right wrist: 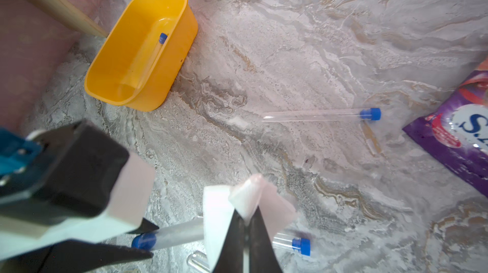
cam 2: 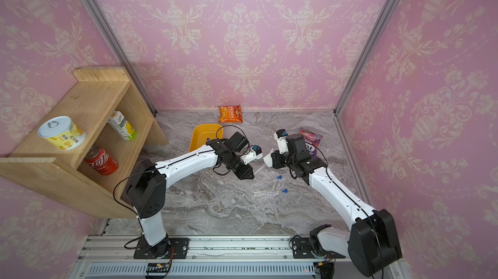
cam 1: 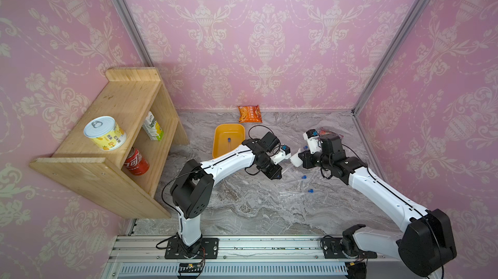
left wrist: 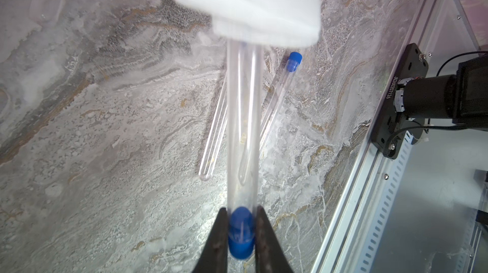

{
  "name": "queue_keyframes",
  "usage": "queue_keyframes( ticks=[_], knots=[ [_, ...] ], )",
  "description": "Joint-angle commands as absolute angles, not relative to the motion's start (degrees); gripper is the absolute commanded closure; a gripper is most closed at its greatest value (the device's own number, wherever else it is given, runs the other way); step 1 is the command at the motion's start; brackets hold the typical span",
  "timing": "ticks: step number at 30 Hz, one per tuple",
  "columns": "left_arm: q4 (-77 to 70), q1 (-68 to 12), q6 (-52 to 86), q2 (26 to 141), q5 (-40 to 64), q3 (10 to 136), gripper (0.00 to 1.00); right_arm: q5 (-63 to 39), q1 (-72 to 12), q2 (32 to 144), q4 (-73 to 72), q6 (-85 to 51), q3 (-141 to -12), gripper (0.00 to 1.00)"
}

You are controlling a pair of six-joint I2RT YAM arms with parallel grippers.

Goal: Wipe the exteriors of test tubes
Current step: Wipe the dirt from the test tube.

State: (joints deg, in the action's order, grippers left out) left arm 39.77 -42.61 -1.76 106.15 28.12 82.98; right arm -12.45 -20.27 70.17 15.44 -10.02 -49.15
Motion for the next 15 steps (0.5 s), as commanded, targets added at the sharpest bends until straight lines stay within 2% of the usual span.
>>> queue_keyframes(
  ticks=[1, 10, 15],
  knots=[
    [38.2, -41.7, -0.1, 104.5, 31.7, 81.6, 0.86, -16.1, -21.6, 67.9, 14.5, -8.9, -47.6, 1.0],
    [37.0, -41.0, 1.0, 104.3, 34.7, 81.0, 0.86, -17.0, -26.0, 66.2, 14.2, -9.5, -45.6, 1.0],
    [36.5, -40.8, 2.0, 103.5, 36.2, 80.0, 0.86, -12.9, -26.2, 65.5, 12.9, -9.0, -44.2, 1.0]
  ],
)
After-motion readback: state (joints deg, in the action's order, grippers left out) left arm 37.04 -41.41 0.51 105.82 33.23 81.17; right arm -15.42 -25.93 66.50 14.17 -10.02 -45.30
